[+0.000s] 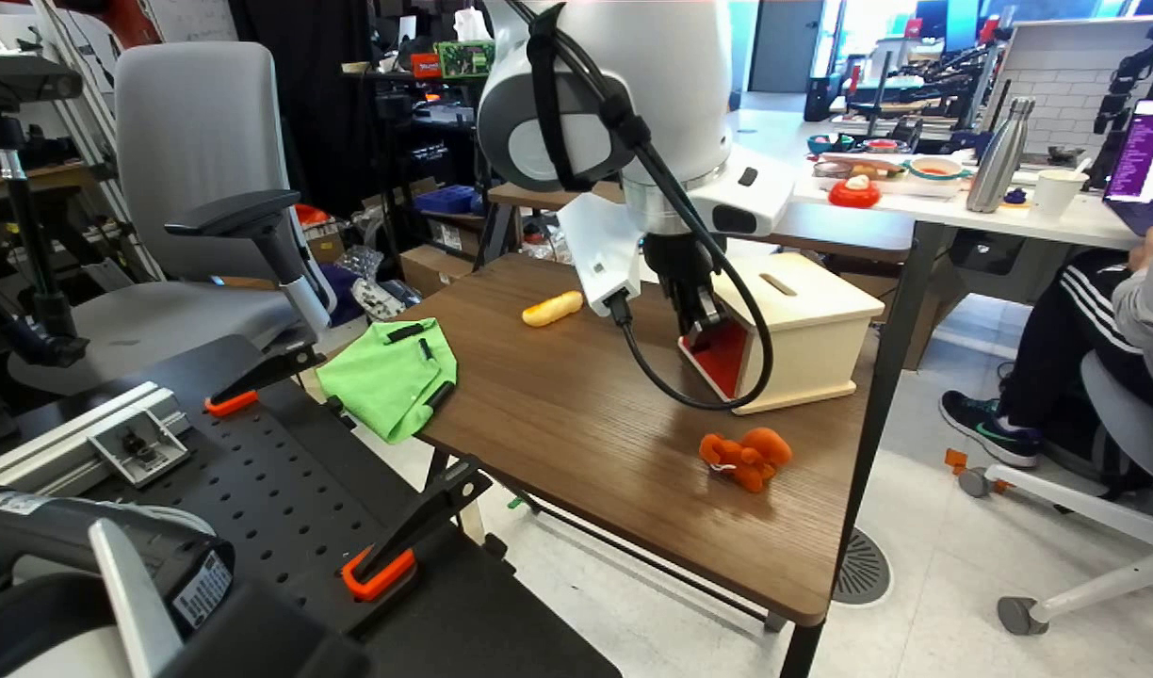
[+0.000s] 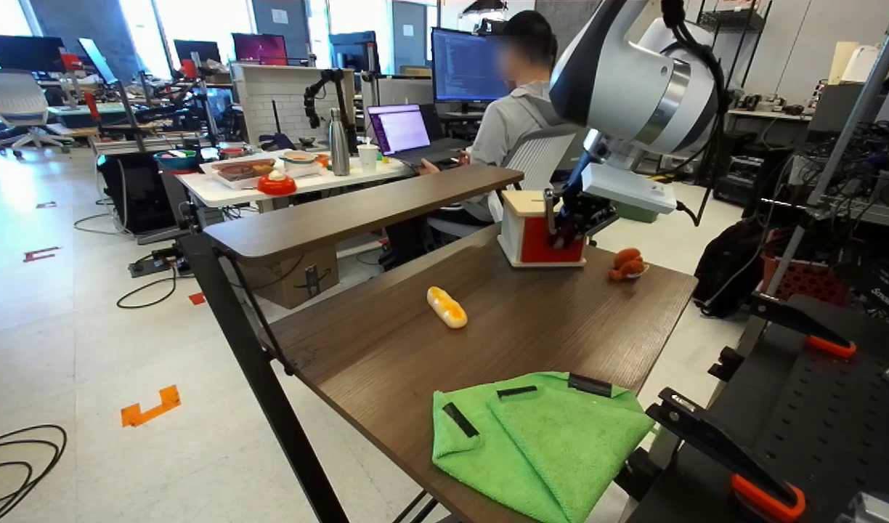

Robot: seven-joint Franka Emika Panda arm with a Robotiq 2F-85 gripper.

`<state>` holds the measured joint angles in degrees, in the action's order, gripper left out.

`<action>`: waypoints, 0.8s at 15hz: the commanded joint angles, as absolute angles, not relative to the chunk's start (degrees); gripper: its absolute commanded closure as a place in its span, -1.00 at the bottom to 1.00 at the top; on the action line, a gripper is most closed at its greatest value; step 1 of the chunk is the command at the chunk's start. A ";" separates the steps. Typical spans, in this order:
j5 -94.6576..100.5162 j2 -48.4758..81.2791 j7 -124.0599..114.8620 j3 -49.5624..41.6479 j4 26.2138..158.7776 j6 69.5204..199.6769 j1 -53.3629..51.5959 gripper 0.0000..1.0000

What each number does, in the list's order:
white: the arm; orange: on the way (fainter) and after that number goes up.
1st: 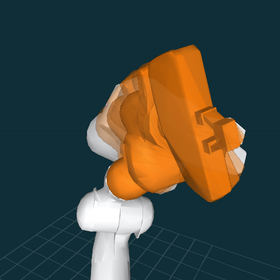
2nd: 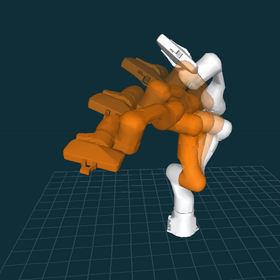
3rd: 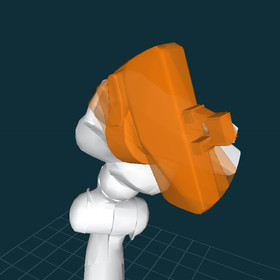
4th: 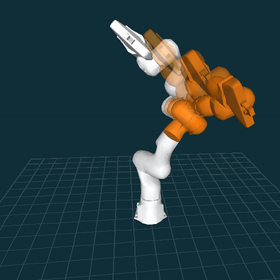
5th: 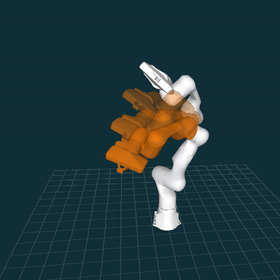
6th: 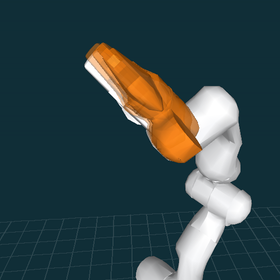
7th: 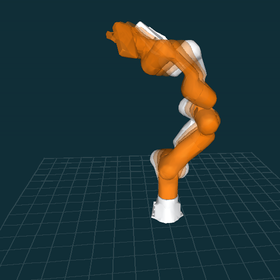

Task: Close the red drawer.

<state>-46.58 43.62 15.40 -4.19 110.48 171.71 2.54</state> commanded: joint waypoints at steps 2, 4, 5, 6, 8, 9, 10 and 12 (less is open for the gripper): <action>-46.30 44.53 14.36 -6.14 106.82 172.44 2.89 0.87; -46.46 44.68 14.57 -6.00 106.57 172.57 3.06 0.87; -46.43 44.62 14.50 -6.10 106.72 172.51 3.00 0.87; -46.30 44.57 14.41 -6.26 106.86 172.17 2.94 -0.04; -46.23 44.38 14.12 -6.83 106.89 172.06 2.95 -0.19; -46.06 44.15 14.13 -7.24 107.44 171.44 2.76 -0.35; -45.75 43.82 14.14 -7.83 108.16 170.97 2.40 -0.48; -45.55 43.16 14.52 -8.52 109.64 170.61 2.13 -0.78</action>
